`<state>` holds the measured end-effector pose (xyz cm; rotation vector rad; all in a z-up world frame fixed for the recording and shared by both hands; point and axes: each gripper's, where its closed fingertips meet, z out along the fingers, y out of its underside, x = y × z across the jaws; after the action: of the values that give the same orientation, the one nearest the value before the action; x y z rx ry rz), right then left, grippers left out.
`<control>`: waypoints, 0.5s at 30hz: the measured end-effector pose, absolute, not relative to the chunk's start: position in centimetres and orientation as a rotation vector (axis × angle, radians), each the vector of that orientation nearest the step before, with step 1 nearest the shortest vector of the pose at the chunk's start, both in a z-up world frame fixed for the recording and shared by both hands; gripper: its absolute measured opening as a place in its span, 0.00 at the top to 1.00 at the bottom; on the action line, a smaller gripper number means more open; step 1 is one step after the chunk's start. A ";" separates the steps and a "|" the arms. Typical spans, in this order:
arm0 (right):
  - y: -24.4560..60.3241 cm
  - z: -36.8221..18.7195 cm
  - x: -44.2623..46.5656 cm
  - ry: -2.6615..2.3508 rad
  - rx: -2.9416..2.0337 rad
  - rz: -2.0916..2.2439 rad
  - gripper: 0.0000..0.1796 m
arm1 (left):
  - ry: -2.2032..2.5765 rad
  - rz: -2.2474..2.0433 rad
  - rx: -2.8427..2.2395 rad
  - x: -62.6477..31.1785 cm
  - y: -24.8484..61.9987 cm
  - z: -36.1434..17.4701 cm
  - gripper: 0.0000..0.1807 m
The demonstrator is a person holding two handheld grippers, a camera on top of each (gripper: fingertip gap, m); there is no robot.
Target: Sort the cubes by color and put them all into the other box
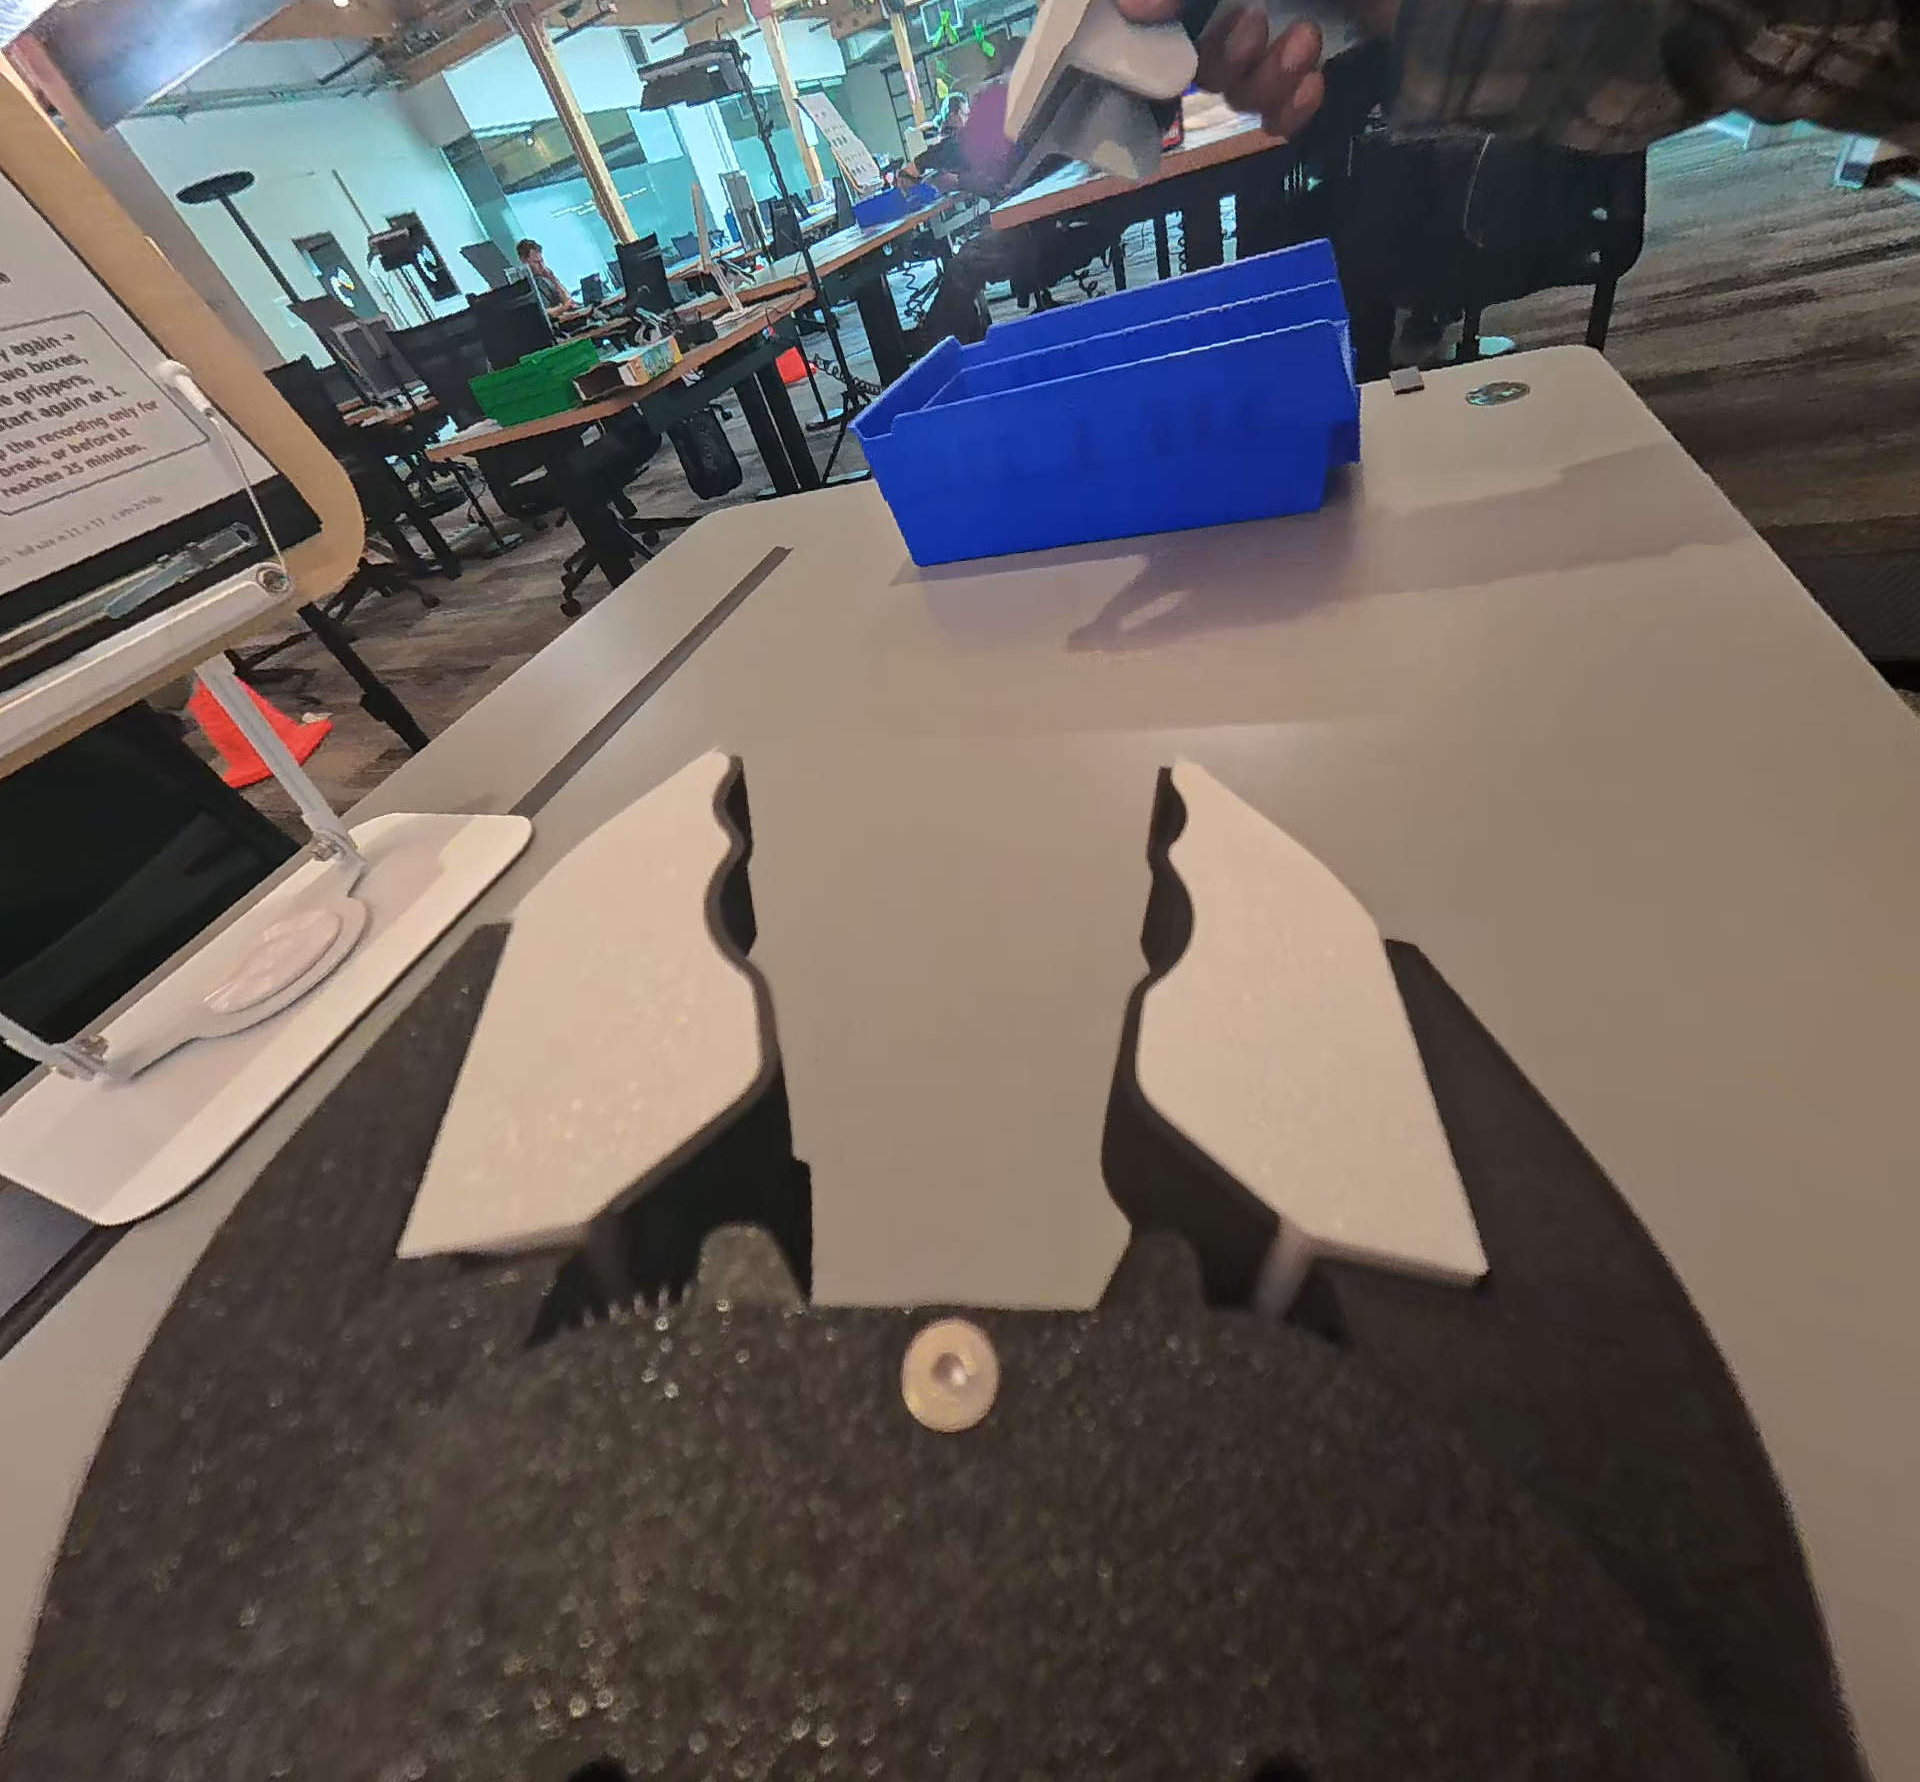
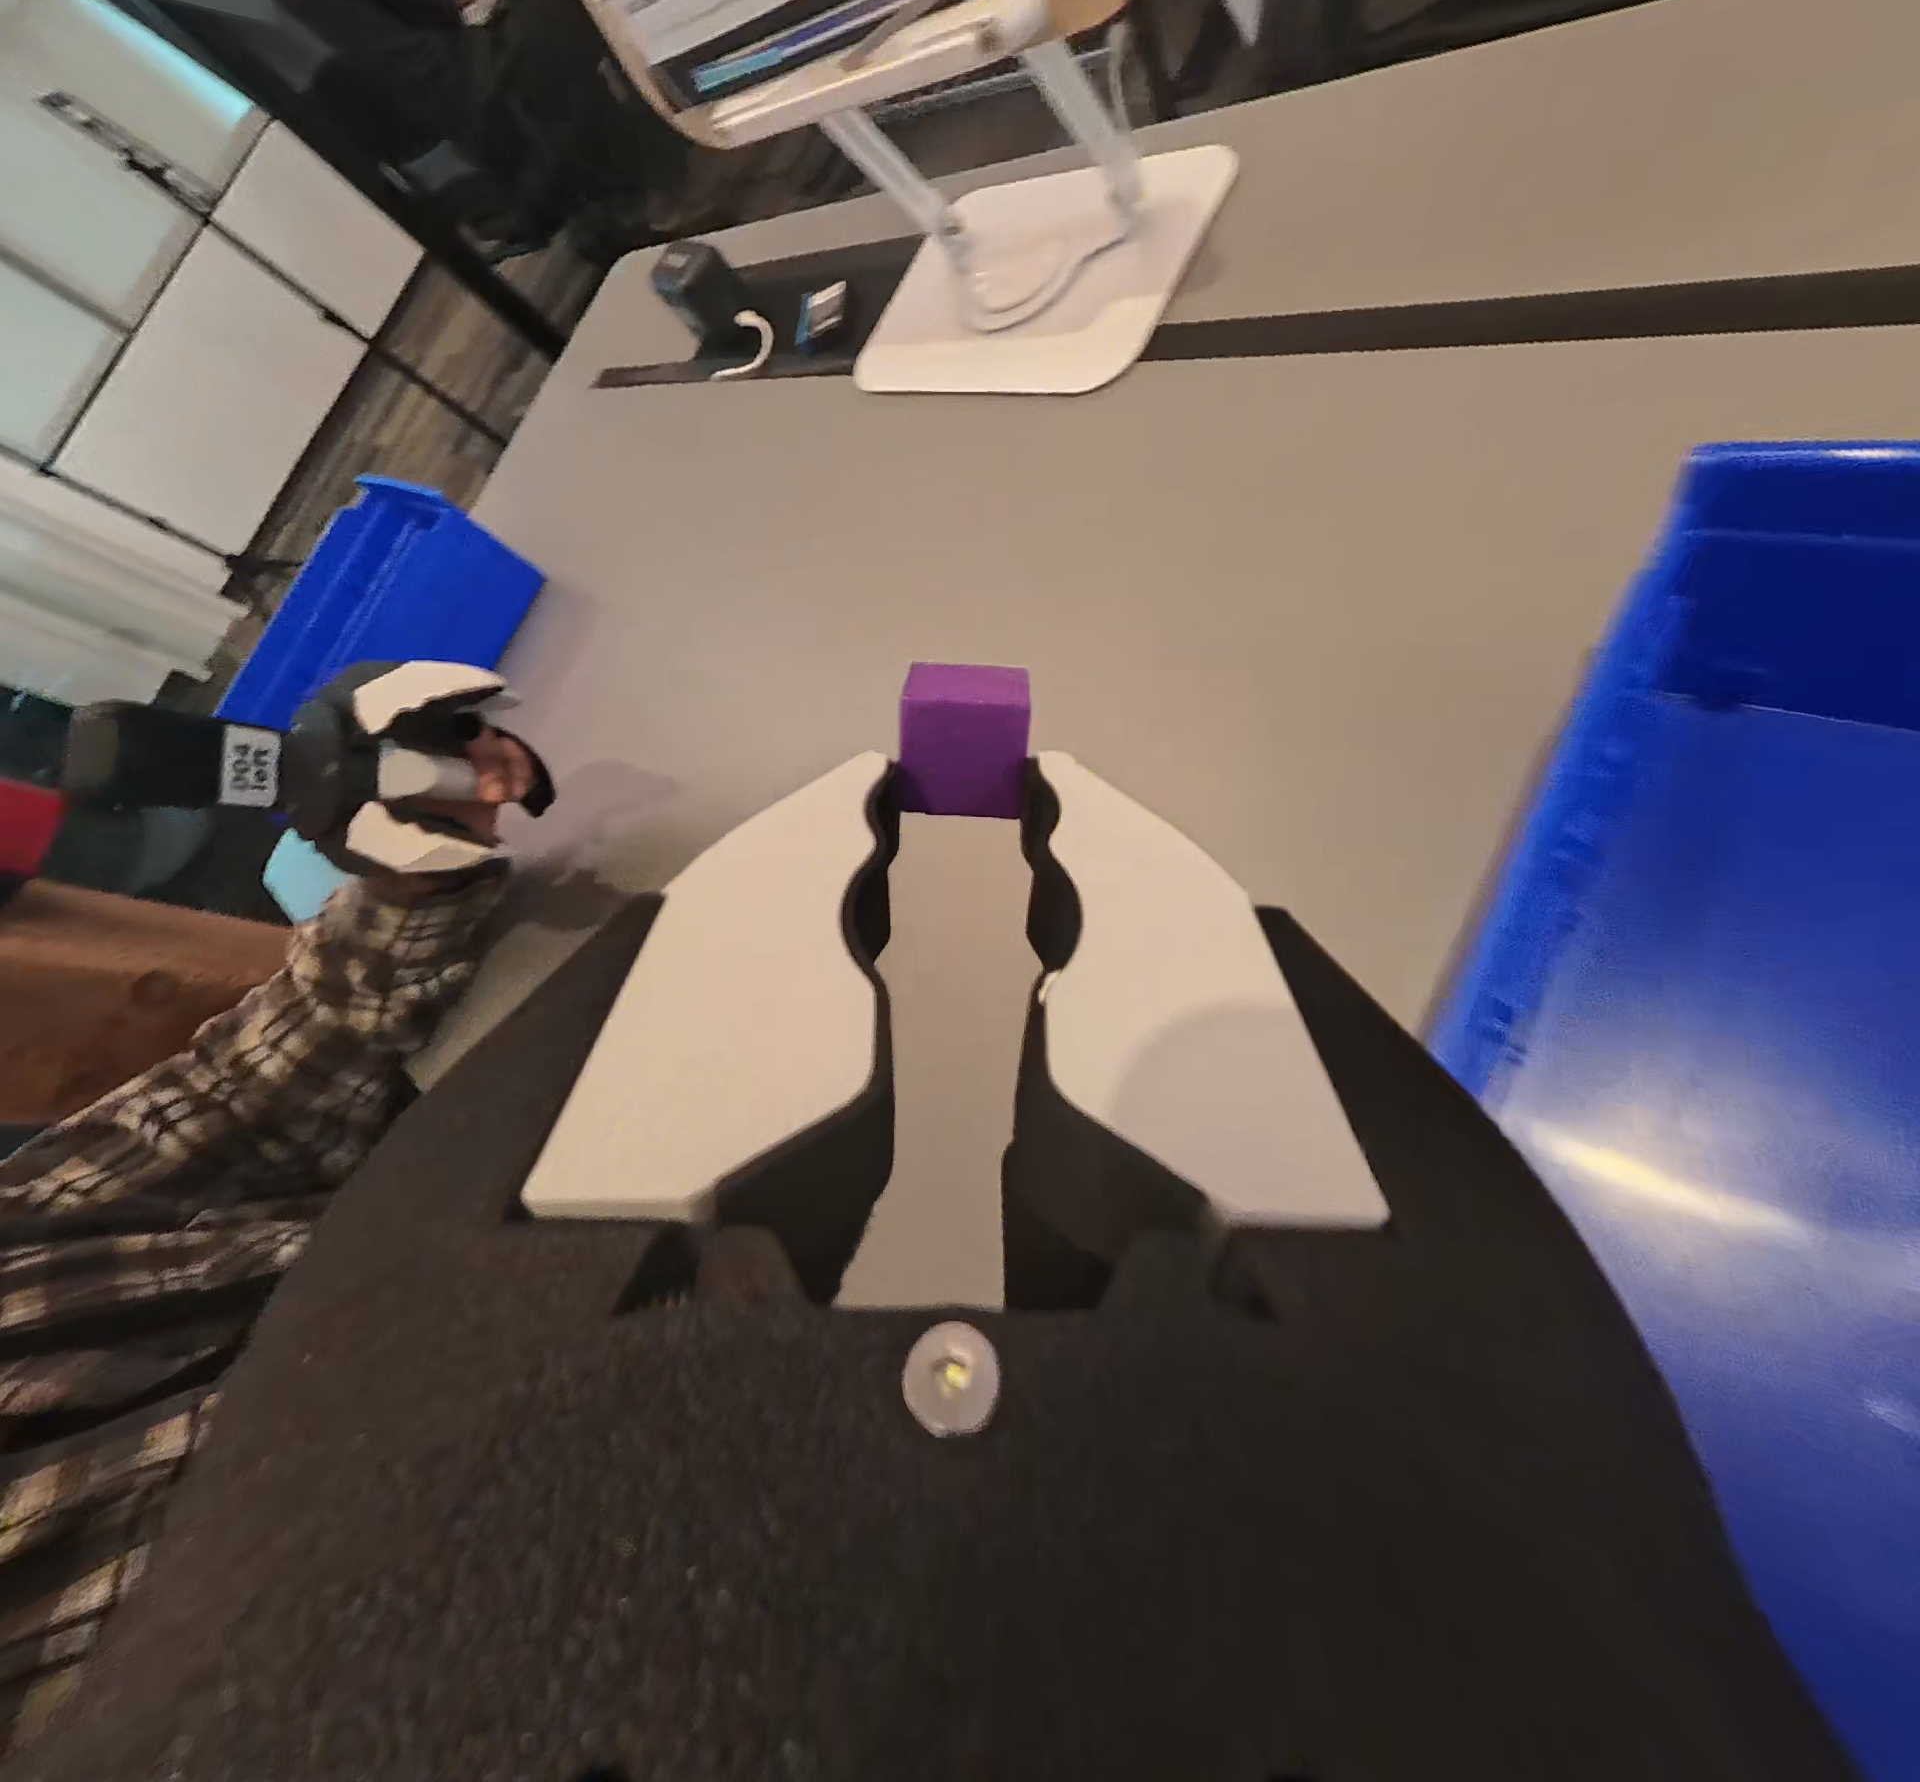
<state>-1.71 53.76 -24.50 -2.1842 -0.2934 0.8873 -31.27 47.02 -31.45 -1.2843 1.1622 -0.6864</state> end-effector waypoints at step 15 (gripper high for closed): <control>53.7 -27.1 10.4 -0.011 -2.247 0.733 0.88 | 1.157 -0.710 -1.337 -31.0 47.2 -32.5 0.61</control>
<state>10.40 53.66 -27.12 -2.2473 -0.0110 0.7329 -31.03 47.15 -32.52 -1.3375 1.1571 -0.7101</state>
